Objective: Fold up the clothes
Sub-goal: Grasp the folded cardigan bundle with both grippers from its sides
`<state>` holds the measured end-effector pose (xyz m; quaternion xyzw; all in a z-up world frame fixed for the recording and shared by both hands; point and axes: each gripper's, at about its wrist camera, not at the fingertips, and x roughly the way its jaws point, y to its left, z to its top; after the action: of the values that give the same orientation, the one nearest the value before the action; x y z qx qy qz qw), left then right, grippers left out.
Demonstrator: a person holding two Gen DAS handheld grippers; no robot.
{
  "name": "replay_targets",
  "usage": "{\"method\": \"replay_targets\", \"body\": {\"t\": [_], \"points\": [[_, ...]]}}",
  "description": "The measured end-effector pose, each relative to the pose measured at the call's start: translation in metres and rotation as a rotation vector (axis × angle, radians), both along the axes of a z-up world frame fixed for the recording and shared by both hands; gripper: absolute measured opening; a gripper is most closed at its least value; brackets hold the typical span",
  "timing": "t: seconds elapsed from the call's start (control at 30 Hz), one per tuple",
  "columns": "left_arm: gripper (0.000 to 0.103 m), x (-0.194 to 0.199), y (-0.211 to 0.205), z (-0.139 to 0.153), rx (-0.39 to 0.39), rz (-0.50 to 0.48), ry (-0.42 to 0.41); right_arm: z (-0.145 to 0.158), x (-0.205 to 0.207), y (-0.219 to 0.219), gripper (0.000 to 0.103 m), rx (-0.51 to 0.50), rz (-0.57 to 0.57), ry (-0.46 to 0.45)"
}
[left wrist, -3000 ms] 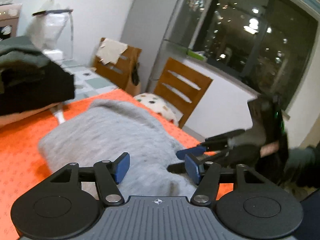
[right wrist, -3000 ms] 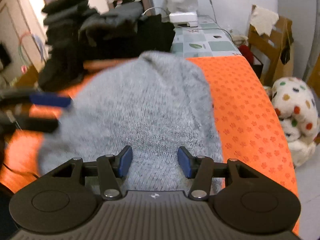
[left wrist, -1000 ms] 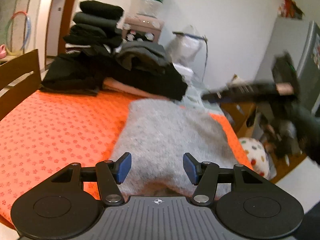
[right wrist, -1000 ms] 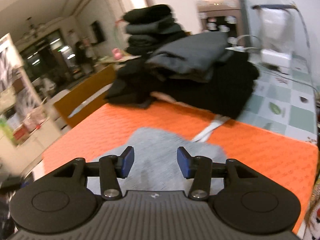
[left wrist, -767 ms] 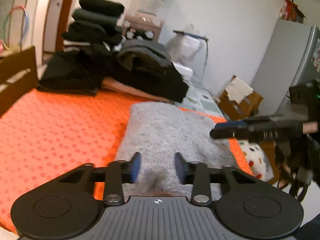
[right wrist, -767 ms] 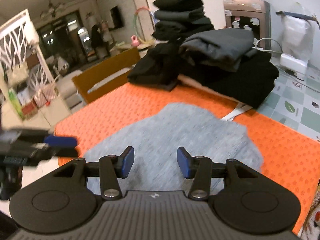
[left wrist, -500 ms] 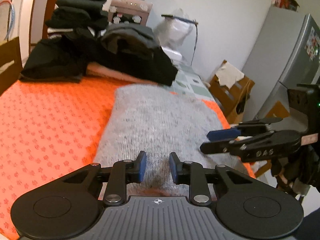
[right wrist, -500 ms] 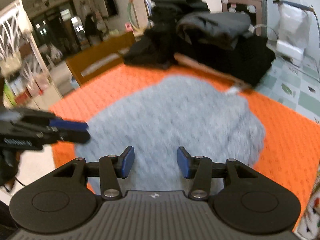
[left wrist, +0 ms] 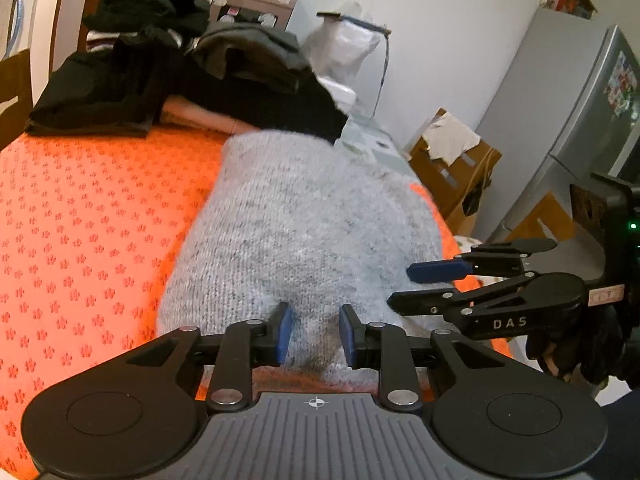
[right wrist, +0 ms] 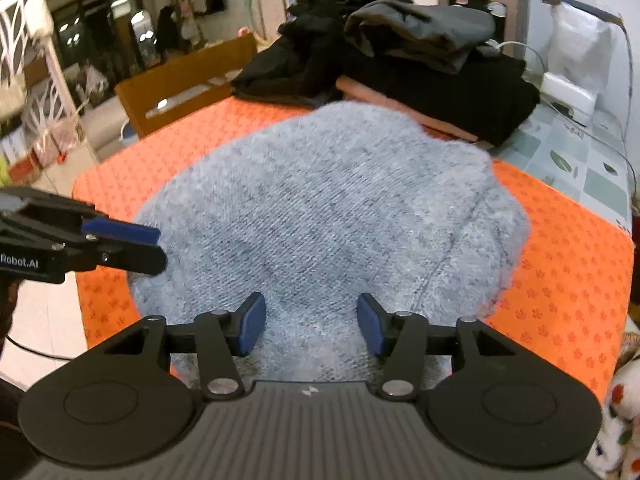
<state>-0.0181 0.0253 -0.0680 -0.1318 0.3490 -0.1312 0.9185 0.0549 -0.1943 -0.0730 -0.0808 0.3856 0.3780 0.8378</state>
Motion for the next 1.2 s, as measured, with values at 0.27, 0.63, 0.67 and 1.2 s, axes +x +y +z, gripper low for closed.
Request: {"method": "replay_targets", "body": {"t": [0.27, 0.63, 0.67, 1.2], "points": [[0.092, 0.005, 0.01, 0.033, 0.022, 0.014, -0.095, 0.026, 0.001, -0.03, 0.089, 0.112, -0.118, -0.006], [0.099, 0.072, 0.056, 0.003, -0.12, 0.011, 0.084, -0.018, 0.031, -0.102, 0.101, 0.41, -0.402, 0.261], [0.099, 0.078, 0.06, 0.0, -0.133, 0.01, 0.103, -0.026, 0.036, -0.105, 0.102, 0.433, -0.424, 0.293], [0.103, 0.14, 0.06, -0.041, -0.235, -0.079, 0.278, -0.083, 0.11, -0.102, 0.102, 0.551, -0.422, 0.557]]}}
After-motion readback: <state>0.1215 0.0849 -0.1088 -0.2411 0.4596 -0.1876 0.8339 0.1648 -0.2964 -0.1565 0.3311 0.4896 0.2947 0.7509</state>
